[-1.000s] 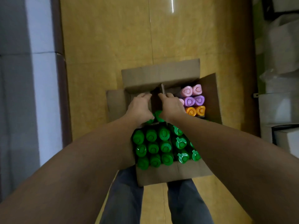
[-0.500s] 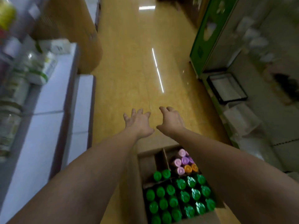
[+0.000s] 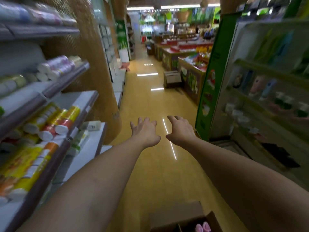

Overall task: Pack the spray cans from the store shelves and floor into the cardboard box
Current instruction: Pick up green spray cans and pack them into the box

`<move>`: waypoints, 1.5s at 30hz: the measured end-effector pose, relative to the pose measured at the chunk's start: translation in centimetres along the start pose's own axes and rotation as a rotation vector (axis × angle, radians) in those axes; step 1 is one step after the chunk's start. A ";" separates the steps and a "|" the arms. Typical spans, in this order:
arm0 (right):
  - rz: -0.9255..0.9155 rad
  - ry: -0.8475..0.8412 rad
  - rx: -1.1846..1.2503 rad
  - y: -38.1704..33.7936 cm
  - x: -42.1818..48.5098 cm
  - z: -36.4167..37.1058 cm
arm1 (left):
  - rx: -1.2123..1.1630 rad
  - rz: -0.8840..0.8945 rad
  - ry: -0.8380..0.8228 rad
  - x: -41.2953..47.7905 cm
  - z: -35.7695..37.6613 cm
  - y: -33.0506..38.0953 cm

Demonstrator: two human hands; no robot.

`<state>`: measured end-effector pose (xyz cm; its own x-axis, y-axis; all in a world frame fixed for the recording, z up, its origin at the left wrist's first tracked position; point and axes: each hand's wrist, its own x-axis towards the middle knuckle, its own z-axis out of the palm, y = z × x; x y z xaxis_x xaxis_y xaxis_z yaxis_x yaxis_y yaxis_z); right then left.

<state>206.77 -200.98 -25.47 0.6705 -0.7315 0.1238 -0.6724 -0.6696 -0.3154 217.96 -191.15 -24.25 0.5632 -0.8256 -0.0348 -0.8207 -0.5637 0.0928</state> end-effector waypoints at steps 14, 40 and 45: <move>-0.407 0.063 0.019 -1.6 -4.3 -11.8 | 0.037 -0.293 0.291 -10.7 -11.2 4.6; -1.162 -0.168 0.117 -18.4 -39.8 -14.3 | 0.175 -0.995 0.352 -58.5 -12.7 3.4; -1.297 -0.251 0.157 -20.1 -53.3 -12.9 | 0.184 -1.148 0.324 -72.2 -10.2 6.0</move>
<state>180.46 -150.18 -13.56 0.8449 0.4758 0.2443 0.5249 -0.8253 -0.2082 173.32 -134.66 -11.06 0.9499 0.1879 0.2498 0.1870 -0.9820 0.0274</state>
